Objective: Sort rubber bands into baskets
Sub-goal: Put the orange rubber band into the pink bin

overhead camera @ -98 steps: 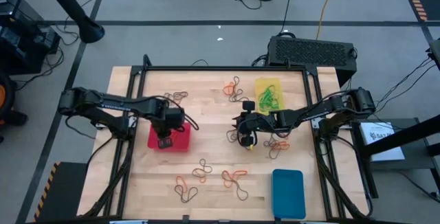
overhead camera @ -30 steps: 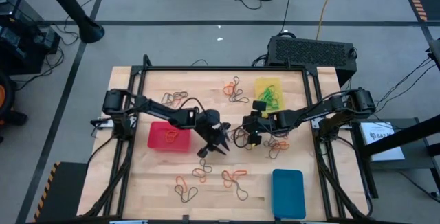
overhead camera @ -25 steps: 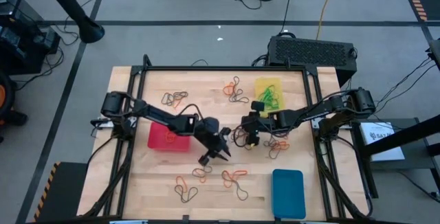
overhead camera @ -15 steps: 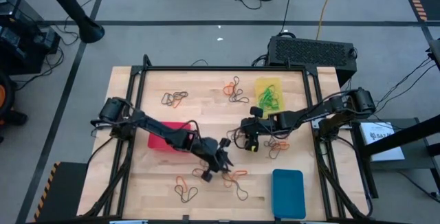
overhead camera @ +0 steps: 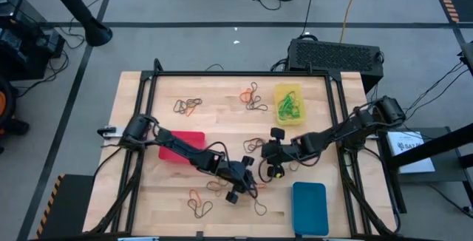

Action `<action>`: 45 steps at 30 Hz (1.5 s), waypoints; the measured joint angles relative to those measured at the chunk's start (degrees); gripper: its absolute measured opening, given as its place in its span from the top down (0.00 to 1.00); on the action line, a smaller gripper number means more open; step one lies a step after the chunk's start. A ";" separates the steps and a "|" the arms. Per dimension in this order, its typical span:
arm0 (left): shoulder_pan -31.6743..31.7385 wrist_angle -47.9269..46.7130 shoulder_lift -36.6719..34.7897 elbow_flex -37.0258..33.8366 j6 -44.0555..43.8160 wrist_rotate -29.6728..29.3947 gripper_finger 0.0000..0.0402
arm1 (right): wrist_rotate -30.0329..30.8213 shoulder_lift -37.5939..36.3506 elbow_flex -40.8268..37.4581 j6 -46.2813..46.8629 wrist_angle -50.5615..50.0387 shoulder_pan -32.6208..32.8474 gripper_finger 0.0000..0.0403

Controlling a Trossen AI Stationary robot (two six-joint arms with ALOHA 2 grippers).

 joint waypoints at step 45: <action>2.45 -26.92 -8.48 4.75 -3.50 -3.13 0.99 | 1.39 0.00 -0.02 -5.25 0.28 1.97 0.72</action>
